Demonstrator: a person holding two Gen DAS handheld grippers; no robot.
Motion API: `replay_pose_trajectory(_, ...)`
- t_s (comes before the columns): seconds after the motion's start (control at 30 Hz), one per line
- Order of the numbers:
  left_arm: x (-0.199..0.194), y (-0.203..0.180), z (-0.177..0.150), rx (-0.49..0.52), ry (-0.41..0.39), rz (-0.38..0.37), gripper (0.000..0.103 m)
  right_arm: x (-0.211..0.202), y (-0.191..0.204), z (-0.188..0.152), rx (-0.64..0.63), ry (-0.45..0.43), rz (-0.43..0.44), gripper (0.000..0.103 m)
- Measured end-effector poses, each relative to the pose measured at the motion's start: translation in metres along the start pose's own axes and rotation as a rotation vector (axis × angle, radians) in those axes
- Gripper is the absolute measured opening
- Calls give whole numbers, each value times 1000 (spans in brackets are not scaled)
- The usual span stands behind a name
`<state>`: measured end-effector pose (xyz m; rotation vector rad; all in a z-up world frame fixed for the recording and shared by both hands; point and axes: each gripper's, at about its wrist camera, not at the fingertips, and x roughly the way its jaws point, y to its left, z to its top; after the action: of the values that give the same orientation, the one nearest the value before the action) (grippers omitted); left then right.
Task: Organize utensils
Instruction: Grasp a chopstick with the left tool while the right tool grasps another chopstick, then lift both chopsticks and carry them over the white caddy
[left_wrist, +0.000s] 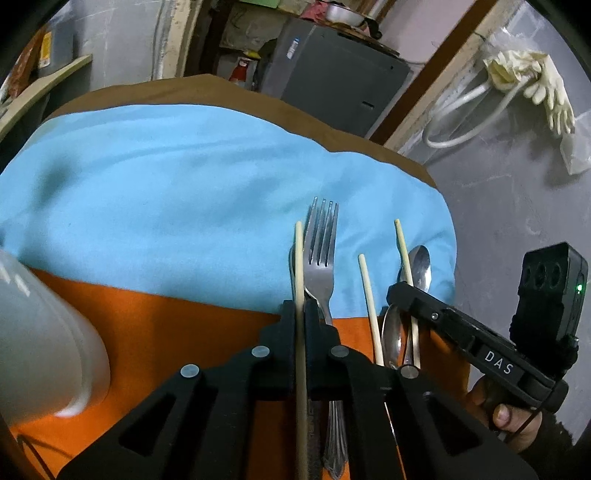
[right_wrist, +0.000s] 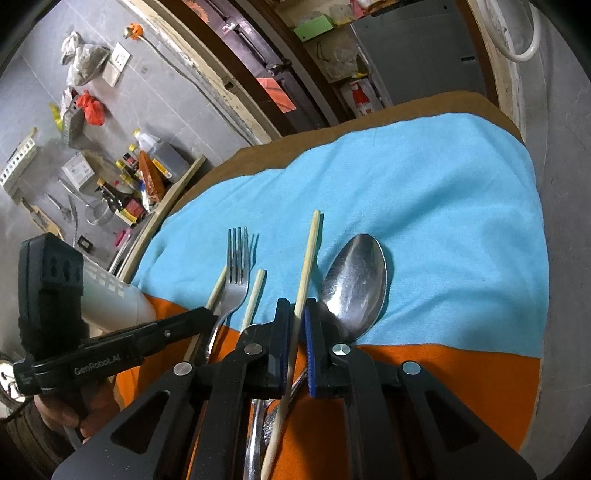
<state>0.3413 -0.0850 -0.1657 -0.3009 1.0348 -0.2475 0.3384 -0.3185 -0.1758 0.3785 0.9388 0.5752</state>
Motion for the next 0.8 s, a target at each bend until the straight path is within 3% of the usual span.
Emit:
replay_pose_trajectory(0.23,-27,-1,-21,-11,-102,-29,2,-18,16,-6,-59,-60,-13,3)
replay_pose_trajectory(0.43,-49,-10,-25,22,-169,-105,2,-38,31,-12,-72,-139,-38,3)
replay_pose_trajectory(0.63,-90,-22,-26,67,-290,-164,2,-73,57,-15,-52,-287,-33,3)
replay_pose_trajectory(0.8,-135,-23,-24,109,-394,-178,2,-91,102,-8,-78,-408,-14,3)
